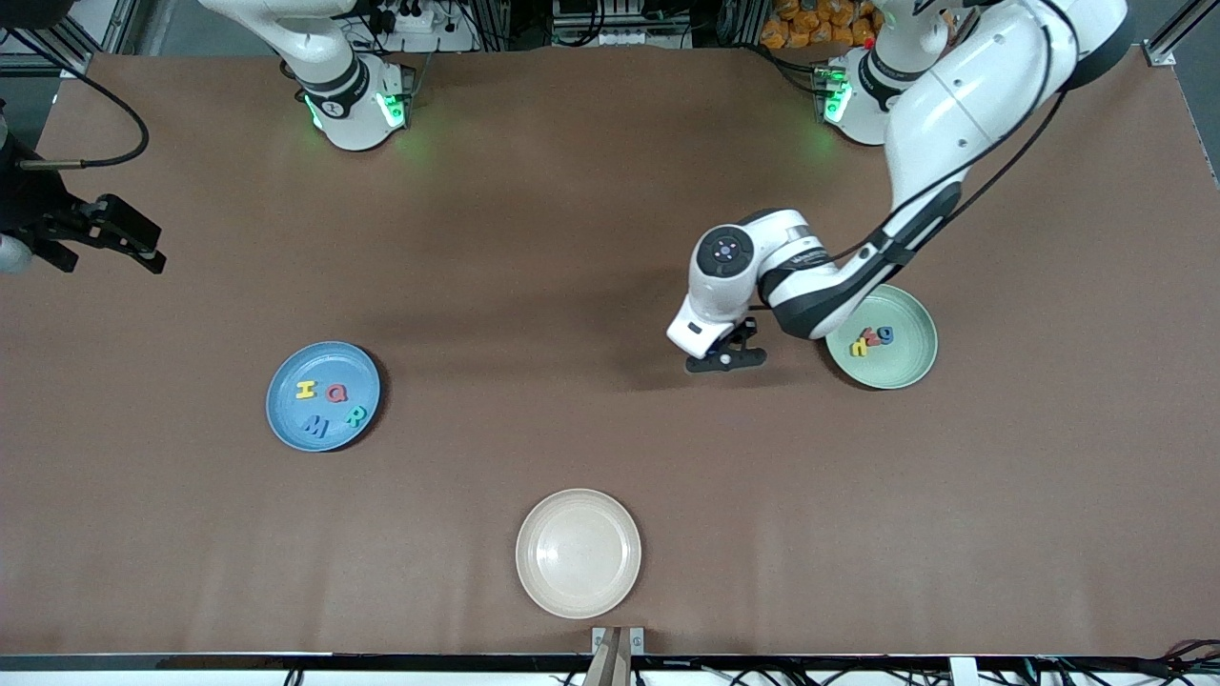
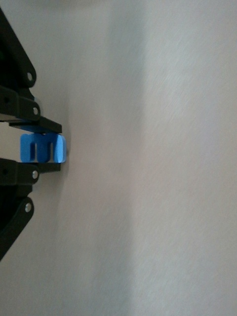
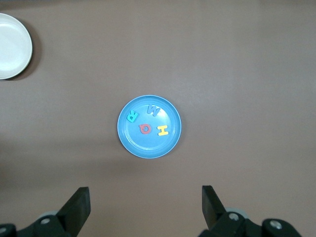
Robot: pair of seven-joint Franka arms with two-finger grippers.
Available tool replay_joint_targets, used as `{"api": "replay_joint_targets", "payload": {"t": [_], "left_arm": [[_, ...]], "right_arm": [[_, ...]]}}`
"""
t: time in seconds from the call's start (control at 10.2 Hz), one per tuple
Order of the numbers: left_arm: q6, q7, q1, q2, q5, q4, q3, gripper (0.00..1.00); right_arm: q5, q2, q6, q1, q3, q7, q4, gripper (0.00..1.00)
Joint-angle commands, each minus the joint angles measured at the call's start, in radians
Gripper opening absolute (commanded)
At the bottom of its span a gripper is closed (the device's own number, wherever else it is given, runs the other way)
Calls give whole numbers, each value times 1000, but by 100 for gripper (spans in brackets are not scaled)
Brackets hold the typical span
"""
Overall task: Sort uppercase to blue plate, lowercase to green plate
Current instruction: 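Carry the blue E to the green plate and open the left gripper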
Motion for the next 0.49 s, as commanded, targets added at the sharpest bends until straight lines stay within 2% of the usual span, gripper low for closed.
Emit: {"api": "replay_joint_targets", "payload": {"t": [0.0, 0.2, 0.39], "left_arm": [[-136, 176, 200, -21, 9, -23, -145, 0], [-256, 318, 336, -22, 9, -37, -226, 0], [-307, 433, 475, -22, 11, -75, -295, 0]], "right_arm": [[16, 15, -23, 9, -14, -12, 24, 100], [16, 18, -23, 9, -12, -12, 29, 100], [16, 32, -75, 12, -12, -11, 85, 100]]}}
